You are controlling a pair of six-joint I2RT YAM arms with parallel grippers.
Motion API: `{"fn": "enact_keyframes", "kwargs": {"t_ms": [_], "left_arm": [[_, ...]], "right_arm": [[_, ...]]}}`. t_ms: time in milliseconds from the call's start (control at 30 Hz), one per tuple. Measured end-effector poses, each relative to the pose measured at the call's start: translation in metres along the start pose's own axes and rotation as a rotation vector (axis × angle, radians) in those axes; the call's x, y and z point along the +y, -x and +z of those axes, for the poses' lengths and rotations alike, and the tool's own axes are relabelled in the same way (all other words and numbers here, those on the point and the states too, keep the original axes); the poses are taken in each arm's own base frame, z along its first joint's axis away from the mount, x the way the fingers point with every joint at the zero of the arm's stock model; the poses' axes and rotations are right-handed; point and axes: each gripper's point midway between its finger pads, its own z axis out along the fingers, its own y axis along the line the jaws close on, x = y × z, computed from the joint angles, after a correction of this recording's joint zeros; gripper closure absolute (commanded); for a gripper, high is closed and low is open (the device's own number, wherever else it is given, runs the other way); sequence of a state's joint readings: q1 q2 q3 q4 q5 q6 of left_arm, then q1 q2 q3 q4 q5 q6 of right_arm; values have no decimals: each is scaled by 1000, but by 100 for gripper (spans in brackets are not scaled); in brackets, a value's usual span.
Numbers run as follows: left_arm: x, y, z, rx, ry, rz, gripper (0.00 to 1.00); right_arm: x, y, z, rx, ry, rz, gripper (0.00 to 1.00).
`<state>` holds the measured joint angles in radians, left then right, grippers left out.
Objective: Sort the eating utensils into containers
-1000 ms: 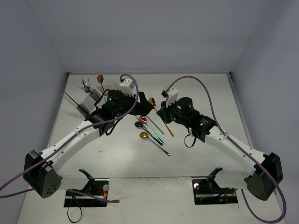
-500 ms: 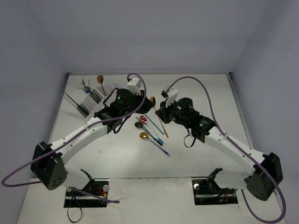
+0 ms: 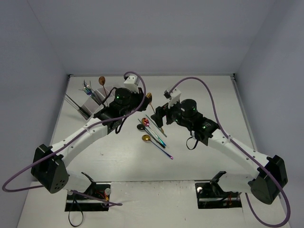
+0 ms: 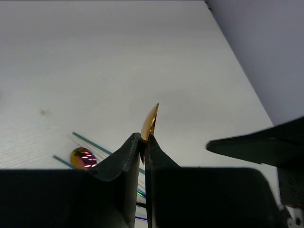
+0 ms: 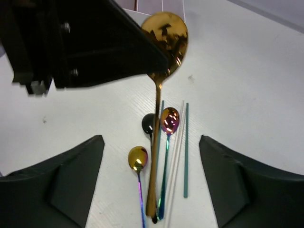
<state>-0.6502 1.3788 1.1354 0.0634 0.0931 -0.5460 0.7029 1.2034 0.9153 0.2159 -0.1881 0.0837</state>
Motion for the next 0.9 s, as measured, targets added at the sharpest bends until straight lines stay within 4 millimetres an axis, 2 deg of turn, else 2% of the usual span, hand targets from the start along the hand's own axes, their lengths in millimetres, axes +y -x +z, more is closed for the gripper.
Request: {"fn": "enact_keyframes", "kwargs": {"t_ms": [67, 167, 267, 333, 433, 500, 567, 700, 900], "left_arm": [[21, 8, 0, -8, 62, 15, 100], [60, 38, -2, -50, 170, 45, 100], [108, 81, -11, -108, 293, 74, 100], [143, 119, -20, -164, 380, 93, 100], [189, 166, -33, -232, 495, 127, 100], [217, 189, -40, -256, 560, 148, 100], [241, 204, -41, -265, 612, 170, 100], [274, 201, -27, -221, 665, 198, 100], [317, 154, 9, -86, 706, 204, 100]], "right_arm": [[0, 1, 0, -3, -1, -1, 12], [-3, -1, 0, -1, -15, -2, 10], [-8, -6, 1, 6, -41, -2, 9], [-11, -13, 0, 18, -55, -2, 9], [-15, -24, 0, 39, -71, -1, 9], [-16, -30, 0, 50, -77, -2, 9], [-18, -33, 0, 58, -81, -3, 9], [-19, -38, 0, 66, -85, -5, 9], [-20, -44, 1, 79, -88, -3, 9]]}}
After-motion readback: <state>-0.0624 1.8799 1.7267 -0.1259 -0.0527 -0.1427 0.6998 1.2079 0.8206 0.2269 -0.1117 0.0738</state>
